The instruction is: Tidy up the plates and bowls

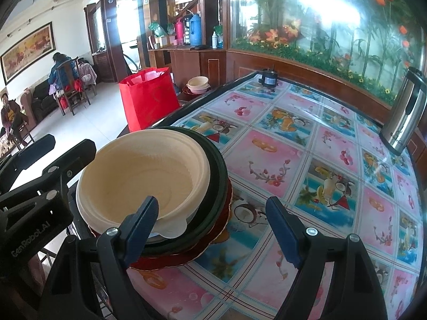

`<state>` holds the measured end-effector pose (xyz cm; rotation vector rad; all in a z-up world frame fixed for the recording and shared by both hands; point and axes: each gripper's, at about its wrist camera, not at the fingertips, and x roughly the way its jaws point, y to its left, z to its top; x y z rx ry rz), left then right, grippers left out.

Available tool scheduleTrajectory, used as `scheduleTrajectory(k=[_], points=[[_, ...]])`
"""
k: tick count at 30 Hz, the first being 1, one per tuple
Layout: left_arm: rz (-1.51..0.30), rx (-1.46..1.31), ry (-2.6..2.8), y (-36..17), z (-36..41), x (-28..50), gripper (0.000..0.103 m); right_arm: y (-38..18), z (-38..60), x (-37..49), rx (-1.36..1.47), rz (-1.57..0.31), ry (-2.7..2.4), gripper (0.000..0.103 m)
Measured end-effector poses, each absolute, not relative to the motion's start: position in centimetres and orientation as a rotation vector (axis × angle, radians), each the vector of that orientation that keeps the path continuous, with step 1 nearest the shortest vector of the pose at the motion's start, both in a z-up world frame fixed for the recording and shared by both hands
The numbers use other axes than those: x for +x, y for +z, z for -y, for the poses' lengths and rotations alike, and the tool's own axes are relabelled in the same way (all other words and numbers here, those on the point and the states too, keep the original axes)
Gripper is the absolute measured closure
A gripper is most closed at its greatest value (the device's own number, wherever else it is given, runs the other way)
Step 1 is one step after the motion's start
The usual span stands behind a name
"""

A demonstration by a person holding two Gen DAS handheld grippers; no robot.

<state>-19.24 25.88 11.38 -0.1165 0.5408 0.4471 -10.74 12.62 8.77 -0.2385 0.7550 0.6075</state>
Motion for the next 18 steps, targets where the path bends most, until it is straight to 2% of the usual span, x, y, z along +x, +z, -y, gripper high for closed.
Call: scheduleTrajectory(k=[18], points=[[-0.543,-0.118,0.436,11.71,-25.79,-19.54,0.024,8.8,-12.64,-11.08,-0.246,-0.758,0.608,0.02]])
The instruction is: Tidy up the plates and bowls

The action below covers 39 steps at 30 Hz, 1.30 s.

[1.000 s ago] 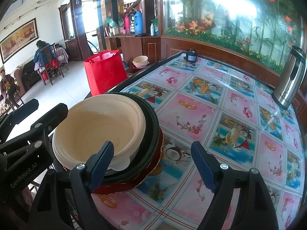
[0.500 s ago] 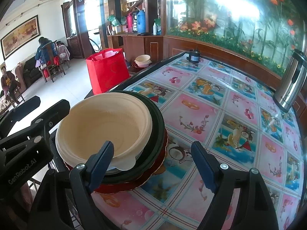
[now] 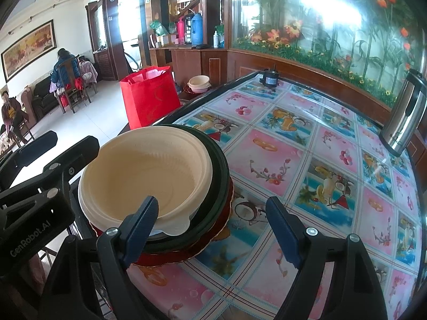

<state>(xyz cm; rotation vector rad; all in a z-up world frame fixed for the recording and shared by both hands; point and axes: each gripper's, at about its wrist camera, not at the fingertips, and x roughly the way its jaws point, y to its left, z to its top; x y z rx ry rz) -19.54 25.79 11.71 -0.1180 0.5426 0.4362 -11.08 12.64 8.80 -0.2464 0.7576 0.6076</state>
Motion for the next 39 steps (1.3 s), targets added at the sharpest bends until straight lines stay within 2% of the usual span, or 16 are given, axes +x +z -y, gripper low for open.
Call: scheduleTrajectory(k=[39], points=[[-0.526,-0.069,0.451,11.6,-24.8,-19.4,0.024,8.7,-12.4,-10.9,-0.26,-0.769,0.618,0.02]])
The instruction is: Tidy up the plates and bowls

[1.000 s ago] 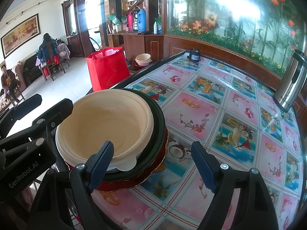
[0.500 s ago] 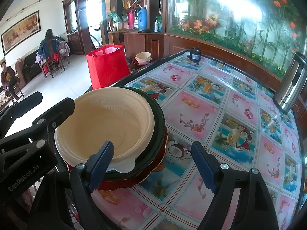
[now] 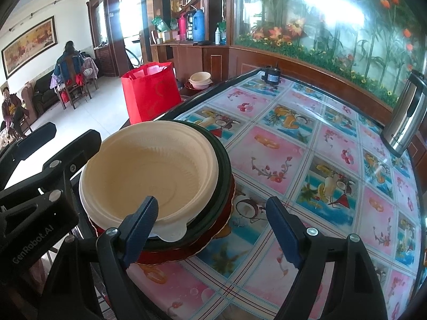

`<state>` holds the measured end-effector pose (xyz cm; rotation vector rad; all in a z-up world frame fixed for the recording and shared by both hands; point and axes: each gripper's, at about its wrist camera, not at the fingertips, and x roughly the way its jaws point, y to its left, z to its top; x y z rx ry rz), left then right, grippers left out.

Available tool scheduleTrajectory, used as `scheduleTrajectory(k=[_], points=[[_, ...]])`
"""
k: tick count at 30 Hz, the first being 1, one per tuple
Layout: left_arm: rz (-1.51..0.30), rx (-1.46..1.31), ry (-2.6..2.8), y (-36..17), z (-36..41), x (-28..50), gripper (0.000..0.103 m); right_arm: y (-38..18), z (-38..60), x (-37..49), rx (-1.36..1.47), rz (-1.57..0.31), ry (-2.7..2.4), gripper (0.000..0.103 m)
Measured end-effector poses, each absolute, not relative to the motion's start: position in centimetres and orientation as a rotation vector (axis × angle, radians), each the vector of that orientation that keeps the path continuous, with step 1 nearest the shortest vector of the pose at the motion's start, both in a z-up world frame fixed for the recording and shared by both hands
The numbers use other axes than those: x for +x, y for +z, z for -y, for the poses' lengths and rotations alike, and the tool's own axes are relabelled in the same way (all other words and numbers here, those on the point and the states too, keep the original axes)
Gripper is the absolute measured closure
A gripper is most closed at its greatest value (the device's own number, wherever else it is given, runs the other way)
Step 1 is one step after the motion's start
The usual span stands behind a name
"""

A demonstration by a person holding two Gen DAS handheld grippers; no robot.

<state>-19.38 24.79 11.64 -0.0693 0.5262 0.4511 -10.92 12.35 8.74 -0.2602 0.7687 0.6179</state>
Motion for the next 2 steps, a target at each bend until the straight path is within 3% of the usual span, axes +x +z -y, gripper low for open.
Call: scheduleTrajectory(k=[2], points=[[-0.535,-0.096,0.426,11.58,-24.95,-19.24,0.024,8.74,-12.25,-10.91,-0.258,-0.767,0.617,0.02]])
